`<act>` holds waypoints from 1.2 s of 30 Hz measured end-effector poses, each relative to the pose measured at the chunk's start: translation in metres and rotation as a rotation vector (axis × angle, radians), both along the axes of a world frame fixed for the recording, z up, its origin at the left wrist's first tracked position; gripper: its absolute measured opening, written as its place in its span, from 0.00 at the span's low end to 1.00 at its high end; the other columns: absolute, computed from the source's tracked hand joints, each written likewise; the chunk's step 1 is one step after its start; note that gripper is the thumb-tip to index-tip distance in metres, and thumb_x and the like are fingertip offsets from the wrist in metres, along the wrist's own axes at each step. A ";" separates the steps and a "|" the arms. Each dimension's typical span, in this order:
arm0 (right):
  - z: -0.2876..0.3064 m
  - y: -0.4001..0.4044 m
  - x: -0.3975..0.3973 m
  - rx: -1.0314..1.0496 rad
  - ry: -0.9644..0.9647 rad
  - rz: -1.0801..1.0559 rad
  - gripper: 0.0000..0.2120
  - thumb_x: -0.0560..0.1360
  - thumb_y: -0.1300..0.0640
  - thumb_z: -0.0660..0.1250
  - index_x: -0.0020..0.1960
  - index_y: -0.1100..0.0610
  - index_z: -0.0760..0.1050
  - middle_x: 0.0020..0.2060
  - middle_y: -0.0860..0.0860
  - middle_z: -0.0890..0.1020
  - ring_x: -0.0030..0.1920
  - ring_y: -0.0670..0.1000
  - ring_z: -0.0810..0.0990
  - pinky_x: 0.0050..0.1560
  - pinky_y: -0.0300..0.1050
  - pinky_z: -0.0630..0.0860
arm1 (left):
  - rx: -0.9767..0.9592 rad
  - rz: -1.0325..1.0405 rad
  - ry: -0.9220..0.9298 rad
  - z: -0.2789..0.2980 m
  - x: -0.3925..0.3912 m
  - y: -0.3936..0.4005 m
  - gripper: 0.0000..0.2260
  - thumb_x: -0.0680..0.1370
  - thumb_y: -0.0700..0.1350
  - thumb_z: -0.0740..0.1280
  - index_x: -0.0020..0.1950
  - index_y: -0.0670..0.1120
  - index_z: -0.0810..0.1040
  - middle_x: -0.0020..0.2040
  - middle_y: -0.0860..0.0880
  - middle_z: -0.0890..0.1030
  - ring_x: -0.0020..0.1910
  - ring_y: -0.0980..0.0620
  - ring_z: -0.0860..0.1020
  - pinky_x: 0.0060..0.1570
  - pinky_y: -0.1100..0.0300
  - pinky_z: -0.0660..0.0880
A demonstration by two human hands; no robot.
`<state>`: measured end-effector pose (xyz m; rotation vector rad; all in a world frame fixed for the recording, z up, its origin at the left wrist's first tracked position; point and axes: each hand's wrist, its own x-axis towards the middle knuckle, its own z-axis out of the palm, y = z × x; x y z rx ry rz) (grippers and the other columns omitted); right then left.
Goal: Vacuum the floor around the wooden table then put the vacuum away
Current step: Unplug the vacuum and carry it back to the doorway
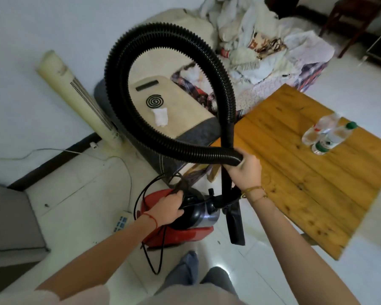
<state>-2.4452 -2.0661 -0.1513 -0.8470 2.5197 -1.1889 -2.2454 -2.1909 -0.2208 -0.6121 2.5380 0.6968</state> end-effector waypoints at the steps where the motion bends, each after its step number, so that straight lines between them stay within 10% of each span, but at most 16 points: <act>1: 0.011 -0.002 0.001 -0.010 0.013 0.017 0.18 0.68 0.58 0.72 0.57 0.53 0.79 0.44 0.50 0.85 0.46 0.52 0.83 0.44 0.45 0.79 | -0.012 0.020 0.011 0.010 0.002 0.000 0.22 0.77 0.45 0.64 0.68 0.40 0.64 0.56 0.42 0.77 0.53 0.44 0.78 0.50 0.52 0.76; 16: 0.089 -0.031 0.000 -0.118 0.095 0.358 0.18 0.68 0.56 0.73 0.58 0.51 0.79 0.45 0.51 0.85 0.48 0.53 0.83 0.45 0.39 0.73 | -0.079 0.460 0.242 0.088 0.028 0.029 0.23 0.75 0.39 0.65 0.71 0.46 0.69 0.62 0.46 0.78 0.61 0.47 0.75 0.63 0.52 0.71; 26: 0.108 -0.059 0.061 -0.129 0.075 0.781 0.18 0.70 0.57 0.74 0.59 0.56 0.78 0.49 0.57 0.85 0.51 0.58 0.82 0.56 0.54 0.78 | -0.198 0.896 0.307 0.099 0.102 0.103 0.21 0.74 0.39 0.68 0.67 0.46 0.71 0.60 0.47 0.78 0.60 0.49 0.76 0.62 0.54 0.71; 36: 0.113 -0.059 0.234 -0.175 0.023 1.239 0.17 0.69 0.59 0.74 0.58 0.54 0.79 0.41 0.44 0.80 0.41 0.42 0.76 0.42 0.20 0.64 | -0.310 1.350 0.249 0.098 0.242 0.203 0.17 0.71 0.38 0.69 0.59 0.48 0.75 0.54 0.49 0.80 0.55 0.50 0.78 0.56 0.55 0.74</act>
